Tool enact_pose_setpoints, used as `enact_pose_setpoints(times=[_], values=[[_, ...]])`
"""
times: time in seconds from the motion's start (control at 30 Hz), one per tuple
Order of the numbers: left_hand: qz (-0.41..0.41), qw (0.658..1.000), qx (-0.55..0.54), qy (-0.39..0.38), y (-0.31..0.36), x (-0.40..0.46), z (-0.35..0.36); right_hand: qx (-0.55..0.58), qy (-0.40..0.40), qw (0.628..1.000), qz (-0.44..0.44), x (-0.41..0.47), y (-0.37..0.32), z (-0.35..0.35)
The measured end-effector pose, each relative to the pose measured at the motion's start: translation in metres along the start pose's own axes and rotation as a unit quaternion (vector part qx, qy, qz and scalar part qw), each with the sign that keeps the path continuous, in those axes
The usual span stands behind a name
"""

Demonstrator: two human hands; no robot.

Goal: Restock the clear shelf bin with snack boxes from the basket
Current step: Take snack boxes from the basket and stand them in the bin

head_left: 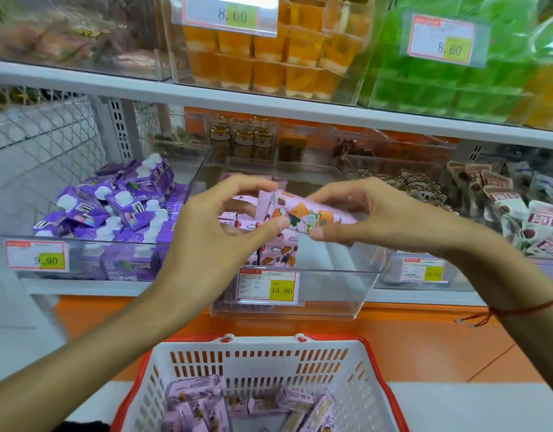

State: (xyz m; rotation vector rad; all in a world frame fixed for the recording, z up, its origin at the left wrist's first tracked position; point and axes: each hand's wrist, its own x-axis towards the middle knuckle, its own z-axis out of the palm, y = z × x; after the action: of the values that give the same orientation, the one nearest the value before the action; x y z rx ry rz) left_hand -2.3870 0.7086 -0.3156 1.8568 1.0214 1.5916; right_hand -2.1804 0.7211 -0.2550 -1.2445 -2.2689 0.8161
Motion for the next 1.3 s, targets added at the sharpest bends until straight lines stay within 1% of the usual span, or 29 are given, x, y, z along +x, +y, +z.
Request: enact_pose_setpoints(times=[0.03,0.07,0.1,0.13,0.17,0.23,0.27,0.33,0.37,0.43,0.5,0.6,0.67,0.73,0.87,0.93,1.07,1.2,1.23,1.3], values=[[0.007,1.0,0.005,0.006,-0.002,-0.001,-0.001,-0.074,0.027,0.997,-0.01,0.002,0.004,0.0],[0.016,1.0,0.02,0.019,-0.005,-0.001,-0.004,-0.145,0.072,0.987,-0.017,0.004,0.009,-0.001],[0.021,0.998,0.042,0.037,-0.008,-0.001,-0.008,-0.175,0.121,0.977,-0.013,0.006,0.013,-0.003],[0.02,0.996,0.062,0.058,-0.013,-0.001,-0.012,-0.155,0.155,0.976,0.004,0.008,0.016,-0.003],[0.01,0.994,0.076,0.078,-0.019,-0.001,-0.017,-0.101,0.164,0.981,0.024,0.009,0.019,-0.002],[-0.05,0.99,0.083,0.104,-0.032,-0.002,-0.024,-0.006,0.137,0.988,0.067,0.014,0.026,0.005],[-0.097,0.987,0.08,0.104,-0.037,-0.003,-0.026,0.011,0.113,0.99,0.086,0.016,0.03,0.01],[-0.193,0.975,0.066,0.082,-0.047,-0.004,-0.027,0.003,0.057,0.99,0.126,0.02,0.039,0.022],[-0.226,0.97,0.054,0.069,-0.051,-0.004,-0.027,-0.01,0.041,0.989,0.144,0.022,0.043,0.028],[-0.258,0.965,0.028,0.047,-0.057,-0.003,-0.027,-0.052,0.035,0.983,0.171,0.028,0.05,0.038],[-0.259,0.965,0.005,0.029,-0.059,-0.003,-0.024,-0.049,0.026,0.98,0.189,0.032,0.051,0.046],[-0.258,0.966,-0.02,0.016,-0.059,-0.001,-0.021,0.074,0.002,0.97,0.231,0.035,0.048,0.047],[-0.257,0.966,-0.024,0.016,-0.059,0.0,-0.023,0.124,-0.015,0.959,0.253,0.036,0.047,0.046],[-0.253,0.967,-0.029,0.016,-0.059,0.001,-0.025,0.123,-0.027,0.959,0.255,0.036,0.047,0.046],[-0.246,0.968,-0.036,0.018,-0.057,0.0,-0.027,0.136,-0.014,0.963,0.23,0.033,0.046,0.048],[-0.244,0.969,-0.036,0.015,-0.056,-0.001,-0.028,0.141,0.002,0.965,0.223,0.033,0.048,0.052],[-0.243,0.969,-0.039,0.012,-0.056,-0.001,-0.027,0.116,0.023,0.97,0.21,0.034,0.055,0.059],[-0.242,0.97,-0.033,0.015,-0.056,-0.001,-0.027,0.148,0.063,0.965,0.205,0.033,0.057,0.061],[-0.242,0.97,-0.034,0.015,-0.055,-0.001,-0.027,0.143,0.065,0.969,0.193,0.033,0.056,0.06],[-0.246,0.968,-0.041,0.015,-0.057,-0.001,-0.027,0.129,0.042,0.975,0.175,0.031,0.055,0.056]])
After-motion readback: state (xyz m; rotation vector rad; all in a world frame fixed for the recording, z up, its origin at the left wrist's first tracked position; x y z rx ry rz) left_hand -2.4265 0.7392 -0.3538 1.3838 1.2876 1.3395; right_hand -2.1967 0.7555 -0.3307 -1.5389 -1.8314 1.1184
